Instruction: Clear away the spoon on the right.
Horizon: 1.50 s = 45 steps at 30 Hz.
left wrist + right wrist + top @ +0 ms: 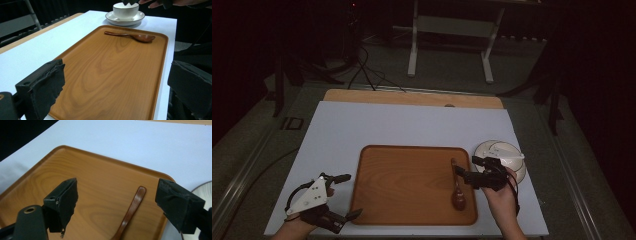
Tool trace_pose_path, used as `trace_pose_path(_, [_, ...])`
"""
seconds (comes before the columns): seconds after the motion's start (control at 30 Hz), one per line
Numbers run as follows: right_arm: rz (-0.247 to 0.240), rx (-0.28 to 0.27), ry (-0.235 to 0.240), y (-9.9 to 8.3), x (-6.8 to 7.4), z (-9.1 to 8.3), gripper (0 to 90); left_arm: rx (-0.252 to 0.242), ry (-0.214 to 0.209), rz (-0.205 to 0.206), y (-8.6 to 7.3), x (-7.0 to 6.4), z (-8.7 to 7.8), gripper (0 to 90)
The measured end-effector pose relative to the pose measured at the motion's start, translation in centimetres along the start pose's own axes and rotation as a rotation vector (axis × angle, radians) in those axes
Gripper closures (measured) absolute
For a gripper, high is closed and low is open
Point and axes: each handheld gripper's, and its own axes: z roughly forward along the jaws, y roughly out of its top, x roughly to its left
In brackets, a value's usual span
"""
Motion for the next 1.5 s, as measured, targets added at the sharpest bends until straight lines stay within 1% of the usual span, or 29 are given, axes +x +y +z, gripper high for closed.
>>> trace_pose_path(0.13, [-0.03,-0.003,0.014,-0.4,-0.1,-0.9,18.1,0.0,0.0,0.0,0.0,0.0,0.0,2.1])
trace_pose_path(0.17, [-0.036,0.002,0.026,-0.6,-0.1,-1.2,17.7,0.001,0.0,0.0,0.0,0.0,0.0,2.1])
trace_pose_path(0.23, [-0.046,0.004,0.027,-0.7,-0.1,-1.5,17.7,0.001,-0.001,0.001,0.0,0.0,0.1,2.1])
trace_pose_path(0.33, [-0.067,-0.002,0.047,-1.1,-0.3,-1.9,17.7,0.002,-0.002,-0.001,0.0,0.0,0.1,2.1])
trace_pose_path(0.37, [-0.081,-0.004,0.059,-1.2,-0.4,-2.0,17.7,0.002,-0.002,-0.001,0.0,0.0,0.1,2.1])
trace_pose_path(0.57, [-0.127,0.004,0.08,-2.0,-0.8,-2.3,17.7,0.002,-0.003,-0.002,0.0,0.0,0.1,2.1])
trace_pose_path(0.63, [-0.138,0.003,0.086,-2.3,-1.0,-2.4,17.7,0.003,-0.003,-0.001,0.0,0.0,0.1,2.1])
trace_pose_path(0.73, [-0.143,0.009,0.092,-2.7,-1.4,-2.4,17.7,0.002,-0.003,-0.001,0.0,0.0,0.1,2.1])
trace_pose_path(0.83, [-0.164,0.025,0.09,-3.2,-1.7,-2.2,17.7,0.003,-0.003,-0.002,0.0,0.0,0.1,2.1])
trace_pose_path(1.0, [-0.161,0.038,0.099,-3.8,-2.3,-1.7,17.7,0.003,-0.003,-0.003,0.0,0.0,0.1,2.1])
trace_pose_path(1.1, [-0.162,0.05,0.092,-4.2,-2.4,-1.4,17.8,0.004,-0.002,-0.004,-0.1,0.1,0.1,2.1])
trace_pose_path(1.23, [-0.162,0.078,0.082,-4.6,-2.6,-0.9,17.9,0.005,-0.004,-0.002,-0.1,0.0,0.1,2.1])
trace_pose_path(1.37, [-0.167,0.083,0.071,-4.8,-2.8,-0.8,18.0,0.005,-0.004,-0.004,-0.2,0.1,0.1,2.1])
trace_pose_path(1.4, [-0.155,0.086,0.063,-4.9,-3.1,-0.8,18.1,0.007,-0.004,-0.003,-0.2,0.1,0.1,2.1])
trace_pose_path(1.5, [-0.147,0.093,0.06,-5.0,-3.3,-0.7,18.1,0.008,-0.005,-0.003,-0.2,0.1,0.1,2.1])
